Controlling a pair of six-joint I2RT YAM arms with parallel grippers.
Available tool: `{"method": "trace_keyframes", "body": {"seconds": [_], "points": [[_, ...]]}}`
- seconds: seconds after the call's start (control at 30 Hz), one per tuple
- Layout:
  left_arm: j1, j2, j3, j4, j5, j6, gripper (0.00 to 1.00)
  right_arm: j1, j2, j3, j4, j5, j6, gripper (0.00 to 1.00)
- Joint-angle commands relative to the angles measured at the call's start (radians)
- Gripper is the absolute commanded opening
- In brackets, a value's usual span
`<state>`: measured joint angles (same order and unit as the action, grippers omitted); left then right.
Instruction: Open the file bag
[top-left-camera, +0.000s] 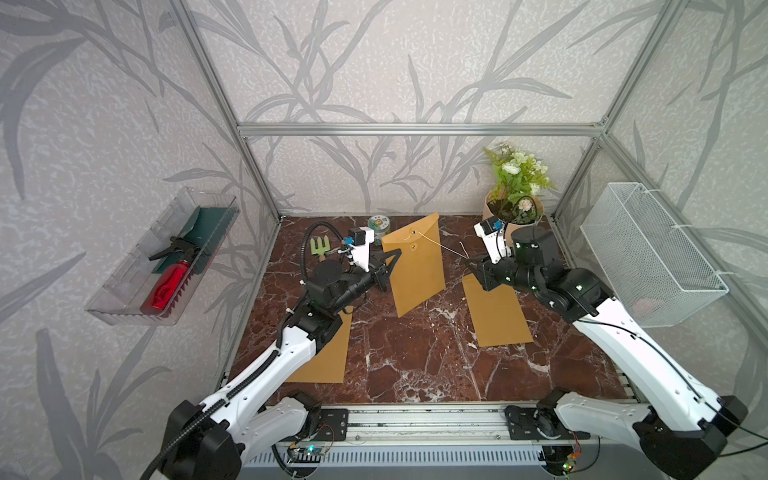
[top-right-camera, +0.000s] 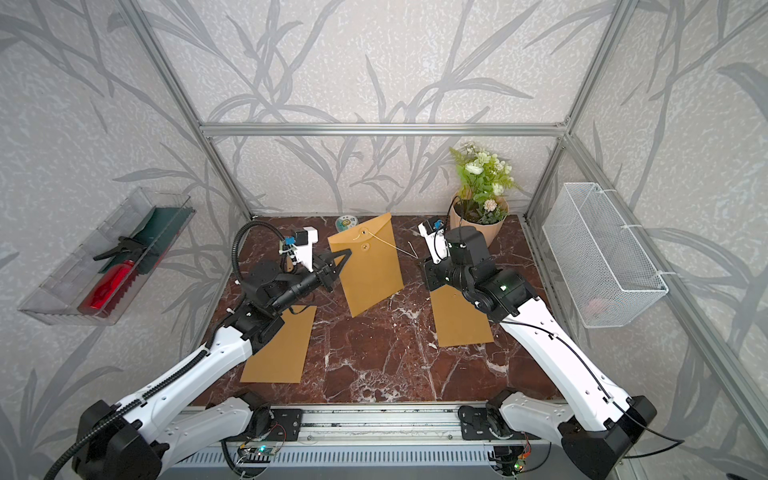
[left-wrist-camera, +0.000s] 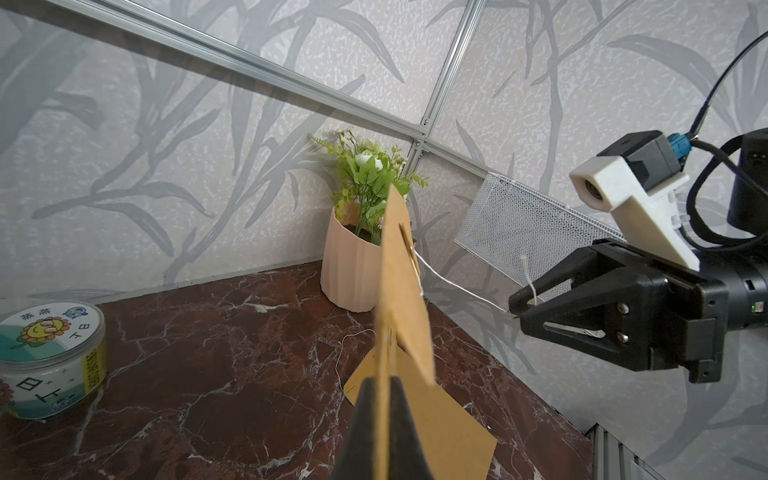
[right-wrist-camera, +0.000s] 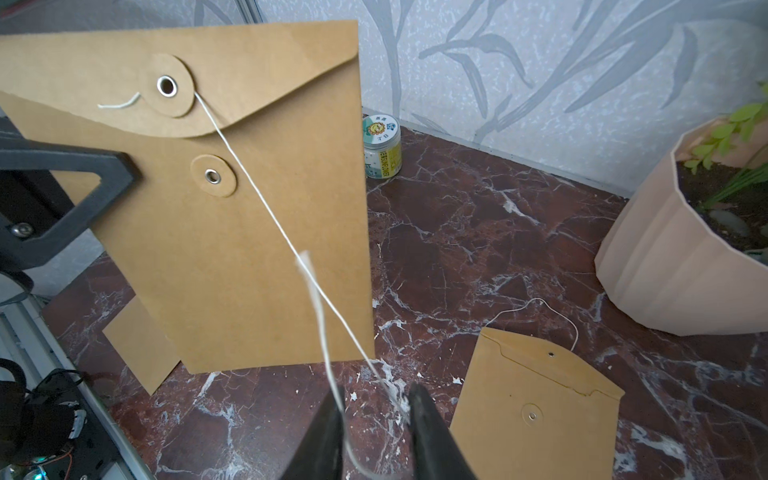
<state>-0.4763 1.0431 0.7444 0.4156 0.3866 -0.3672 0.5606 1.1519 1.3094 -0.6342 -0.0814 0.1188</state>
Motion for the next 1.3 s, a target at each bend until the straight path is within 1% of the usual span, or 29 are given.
{"method": "trace_keyframes", "body": {"seconds": [0.0,0.27,0.57,0.63,0.73,0.83,0.93,1.0,1.1,1.27], "points": [[0.006,-0.031,0.004,-0.010,-0.026,0.051,0.00,-0.017,-0.036,-0.018,-0.018,0.012,-0.007,0.33],[0.008,-0.047,0.021,-0.078,-0.056,0.110,0.00,-0.057,-0.070,-0.058,-0.032,0.008,-0.014,0.42],[0.010,-0.048,0.019,-0.085,-0.059,0.122,0.00,-0.087,-0.090,-0.085,-0.033,-0.003,-0.020,0.56],[0.010,-0.048,0.017,-0.081,-0.043,0.125,0.00,-0.091,-0.089,-0.088,-0.026,-0.008,-0.020,0.57],[0.011,-0.050,0.012,-0.069,0.002,0.135,0.00,-0.096,-0.080,-0.094,-0.003,-0.039,-0.024,0.58],[0.010,-0.053,0.004,-0.049,0.060,0.138,0.00,-0.103,-0.062,-0.100,0.035,-0.080,-0.021,0.62],[0.012,-0.050,-0.006,-0.025,0.117,0.137,0.00,-0.124,-0.041,-0.112,0.087,-0.160,-0.006,0.68],[0.011,-0.039,-0.008,-0.012,0.175,0.130,0.00,-0.136,-0.025,-0.116,0.119,-0.207,0.002,0.70],[0.011,-0.014,-0.012,0.029,0.239,0.094,0.00,-0.154,-0.005,-0.124,0.167,-0.256,0.017,0.72],[0.010,0.023,-0.041,0.157,0.304,0.003,0.00,-0.168,0.011,-0.145,0.237,-0.315,0.042,0.74]]}}
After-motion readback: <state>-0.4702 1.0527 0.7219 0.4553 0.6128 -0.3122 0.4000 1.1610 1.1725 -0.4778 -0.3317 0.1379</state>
